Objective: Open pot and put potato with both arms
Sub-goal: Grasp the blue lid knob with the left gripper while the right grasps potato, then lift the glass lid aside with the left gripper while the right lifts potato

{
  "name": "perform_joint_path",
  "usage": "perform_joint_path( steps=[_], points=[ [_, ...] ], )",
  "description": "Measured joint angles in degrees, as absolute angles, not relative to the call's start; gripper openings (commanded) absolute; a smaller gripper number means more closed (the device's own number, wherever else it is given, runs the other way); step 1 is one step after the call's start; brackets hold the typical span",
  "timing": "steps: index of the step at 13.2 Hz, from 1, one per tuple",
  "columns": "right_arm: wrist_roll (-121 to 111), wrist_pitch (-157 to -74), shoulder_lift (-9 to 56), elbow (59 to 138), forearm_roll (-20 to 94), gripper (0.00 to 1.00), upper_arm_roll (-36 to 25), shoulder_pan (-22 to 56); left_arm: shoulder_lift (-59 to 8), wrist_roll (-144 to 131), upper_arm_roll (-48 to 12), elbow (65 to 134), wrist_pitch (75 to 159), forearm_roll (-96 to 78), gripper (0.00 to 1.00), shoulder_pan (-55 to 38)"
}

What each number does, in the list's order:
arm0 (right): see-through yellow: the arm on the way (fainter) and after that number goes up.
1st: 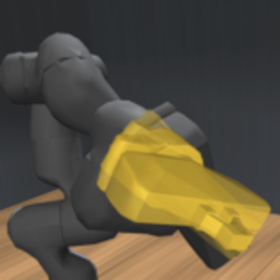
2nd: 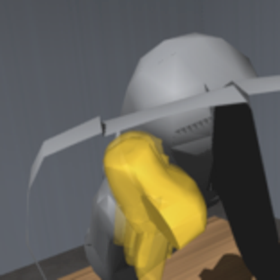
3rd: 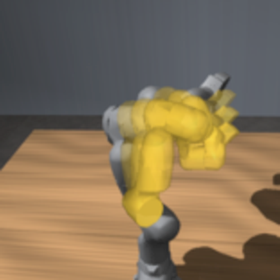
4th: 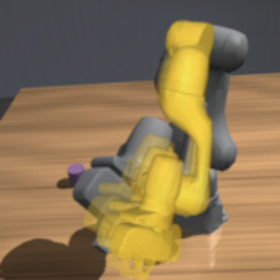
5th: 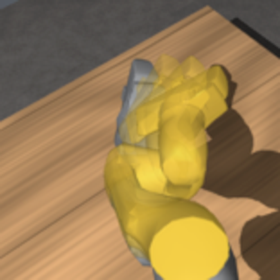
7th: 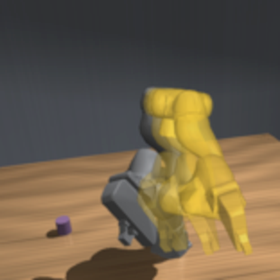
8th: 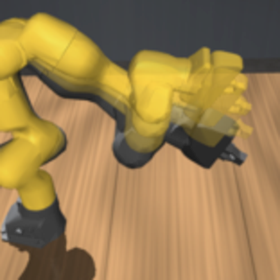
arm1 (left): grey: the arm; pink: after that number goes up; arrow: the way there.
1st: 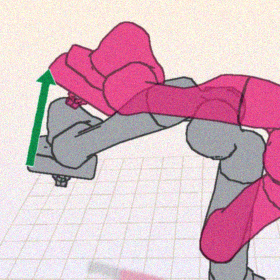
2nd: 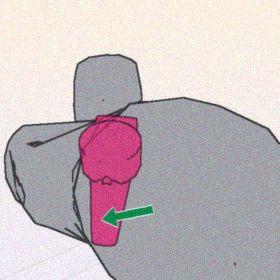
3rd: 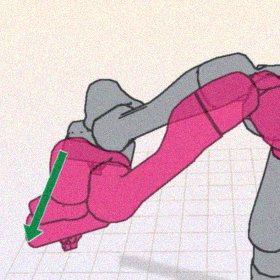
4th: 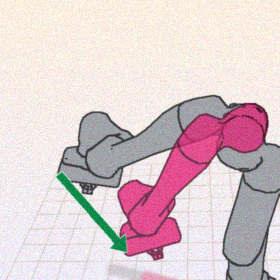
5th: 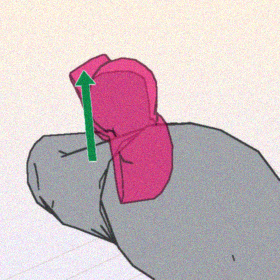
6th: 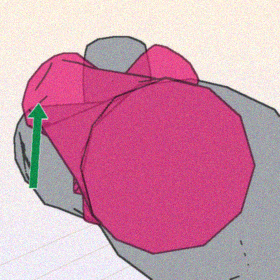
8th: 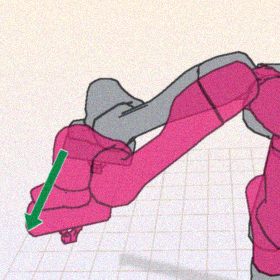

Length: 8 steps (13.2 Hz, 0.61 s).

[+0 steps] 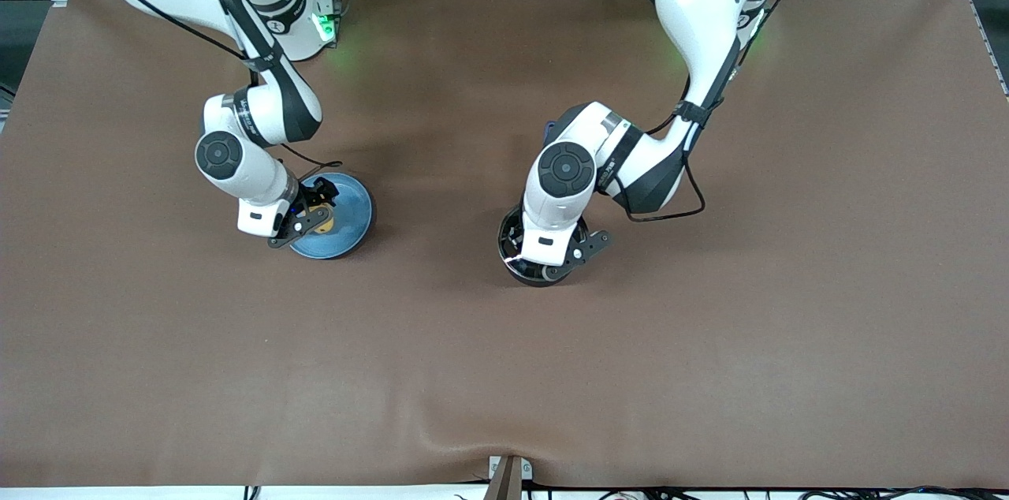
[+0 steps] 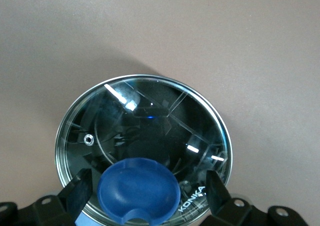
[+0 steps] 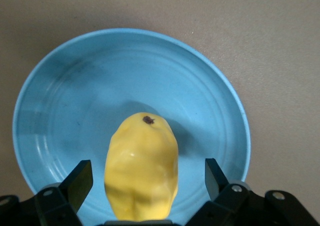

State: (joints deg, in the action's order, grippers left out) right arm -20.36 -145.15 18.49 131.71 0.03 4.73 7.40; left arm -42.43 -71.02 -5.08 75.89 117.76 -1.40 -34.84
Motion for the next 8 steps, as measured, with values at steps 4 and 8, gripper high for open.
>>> perform_joint_path(
  steps=[4,8],
  points=[
    [-20.16,-145.44,18.87,131.71,0.03,0.12,4.73,7.40,-42.43,-71.02,-5.14,75.89,117.73,-1.40,1.00,-34.95],
    [-20.12,-145.47,18.82,131.62,0.04,0.00,4.73,7.18,-42.65,-71.02,-5.16,75.97,117.58,-1.40,1.00,-35.07]
  ],
)
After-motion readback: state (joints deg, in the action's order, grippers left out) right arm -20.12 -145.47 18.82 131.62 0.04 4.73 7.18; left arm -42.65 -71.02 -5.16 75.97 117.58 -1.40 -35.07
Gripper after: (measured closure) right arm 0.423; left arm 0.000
